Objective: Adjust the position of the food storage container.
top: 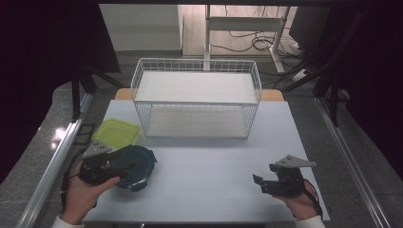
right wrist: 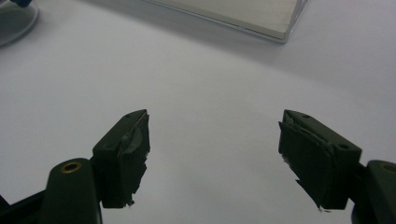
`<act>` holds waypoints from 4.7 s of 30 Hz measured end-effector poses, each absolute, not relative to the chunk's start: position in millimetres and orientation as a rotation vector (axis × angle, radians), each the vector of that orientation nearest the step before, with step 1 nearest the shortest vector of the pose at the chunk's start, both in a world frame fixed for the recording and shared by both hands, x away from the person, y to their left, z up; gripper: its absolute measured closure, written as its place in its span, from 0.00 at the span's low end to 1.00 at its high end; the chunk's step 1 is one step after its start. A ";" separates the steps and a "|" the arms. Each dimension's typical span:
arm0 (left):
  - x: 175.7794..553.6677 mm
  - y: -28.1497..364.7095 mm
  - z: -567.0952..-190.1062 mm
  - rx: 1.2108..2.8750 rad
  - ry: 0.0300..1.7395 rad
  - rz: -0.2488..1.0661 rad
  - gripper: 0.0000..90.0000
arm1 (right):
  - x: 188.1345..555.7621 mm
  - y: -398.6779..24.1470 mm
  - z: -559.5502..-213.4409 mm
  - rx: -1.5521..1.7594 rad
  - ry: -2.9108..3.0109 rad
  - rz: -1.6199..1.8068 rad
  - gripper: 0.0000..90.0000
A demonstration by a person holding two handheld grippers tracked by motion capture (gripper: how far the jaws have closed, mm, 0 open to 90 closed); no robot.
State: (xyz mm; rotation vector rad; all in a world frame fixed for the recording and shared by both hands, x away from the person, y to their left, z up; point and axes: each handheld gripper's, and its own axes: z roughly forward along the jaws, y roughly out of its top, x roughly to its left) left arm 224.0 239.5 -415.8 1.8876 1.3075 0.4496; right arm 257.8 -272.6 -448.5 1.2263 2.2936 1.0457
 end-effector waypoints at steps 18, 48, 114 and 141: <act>242.9 294.9 -435.5 1.901 1.484 0.463 0.48 | 256.1 -277.8 -453.0 1.251 2.284 0.983 0.28; 283.1 307.1 -482.8 2.114 1.587 0.355 1.00 | 266.0 -274.7 -459.4 1.280 2.291 0.914 0.28; 273.0 217.5 -473.6 2.254 1.381 0.304 1.00 | 262.6 -271.6 -457.7 1.264 2.281 0.900 0.28; 256.5 198.6 -499.3 2.245 1.461 0.121 1.00 | 264.9 -269.8 -459.6 1.267 2.288 0.885 0.28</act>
